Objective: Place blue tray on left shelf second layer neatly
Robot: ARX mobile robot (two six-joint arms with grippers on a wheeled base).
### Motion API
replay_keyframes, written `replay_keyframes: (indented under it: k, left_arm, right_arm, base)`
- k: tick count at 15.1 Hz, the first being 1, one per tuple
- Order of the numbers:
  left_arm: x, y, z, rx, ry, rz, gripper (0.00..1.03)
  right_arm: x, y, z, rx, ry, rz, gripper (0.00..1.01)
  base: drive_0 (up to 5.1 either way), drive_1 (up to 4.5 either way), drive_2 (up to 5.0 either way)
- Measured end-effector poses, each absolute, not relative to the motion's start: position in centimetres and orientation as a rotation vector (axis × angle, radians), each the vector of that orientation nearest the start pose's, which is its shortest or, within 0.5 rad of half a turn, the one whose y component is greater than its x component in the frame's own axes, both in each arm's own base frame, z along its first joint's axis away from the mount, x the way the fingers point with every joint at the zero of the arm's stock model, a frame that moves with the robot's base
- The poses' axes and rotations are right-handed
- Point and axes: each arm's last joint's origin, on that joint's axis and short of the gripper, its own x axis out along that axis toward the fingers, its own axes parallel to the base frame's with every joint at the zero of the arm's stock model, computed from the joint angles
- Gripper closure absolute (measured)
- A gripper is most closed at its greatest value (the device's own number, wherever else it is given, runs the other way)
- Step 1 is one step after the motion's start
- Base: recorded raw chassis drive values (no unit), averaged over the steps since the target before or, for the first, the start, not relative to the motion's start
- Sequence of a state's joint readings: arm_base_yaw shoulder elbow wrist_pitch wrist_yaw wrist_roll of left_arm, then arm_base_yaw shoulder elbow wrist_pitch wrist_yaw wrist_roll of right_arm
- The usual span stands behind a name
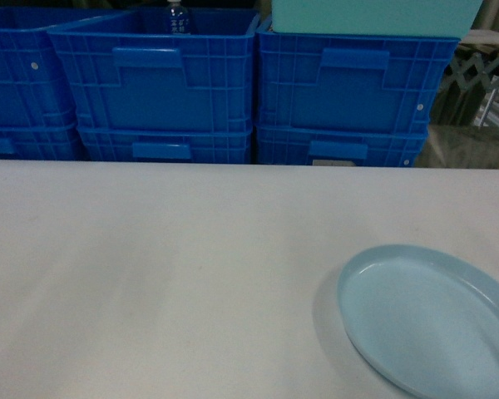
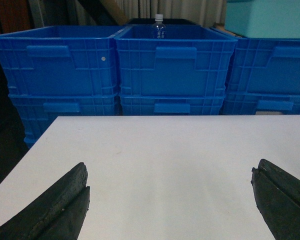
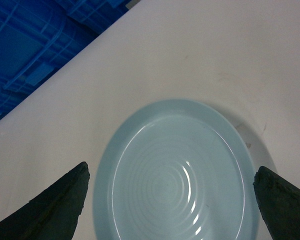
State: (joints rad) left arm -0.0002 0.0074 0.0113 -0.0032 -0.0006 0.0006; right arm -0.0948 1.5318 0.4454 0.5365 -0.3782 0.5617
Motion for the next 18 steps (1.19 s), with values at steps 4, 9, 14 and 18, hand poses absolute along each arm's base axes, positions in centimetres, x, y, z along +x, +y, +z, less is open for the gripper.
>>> replay_keyframes:
  k: [4, 9, 14, 18]
  left_arm:
    - [9.7, 0.0, 16.6, 0.001, -0.001, 0.000, 0.05]
    - [9.7, 0.0, 16.6, 0.001, 0.000, 0.000, 0.05]
    - [9.7, 0.0, 16.6, 0.001, -0.001, 0.000, 0.05]
    - [9.7, 0.0, 16.6, 0.001, 0.000, 0.001, 0.05]
  right_arm:
    - [24.7, -1.7, 9.9, 0.683, 0.688, 0.084, 0.03]
    - [24.8, -1.5, 8.5, 0.686, 0.705, 0.086, 0.03]
    - [24.8, -0.3, 8.1, 0.689, 0.708, 0.118, 0.03]
    - [25.1, -0.5, 7.3, 0.691, 0.718, 0.100, 0.24]
  base:
    - [0.0, 0.00, 0.0]
    - [0.0, 0.00, 0.0]
    - [0.0, 0.00, 0.0]
    - [0.0, 0.00, 0.0]
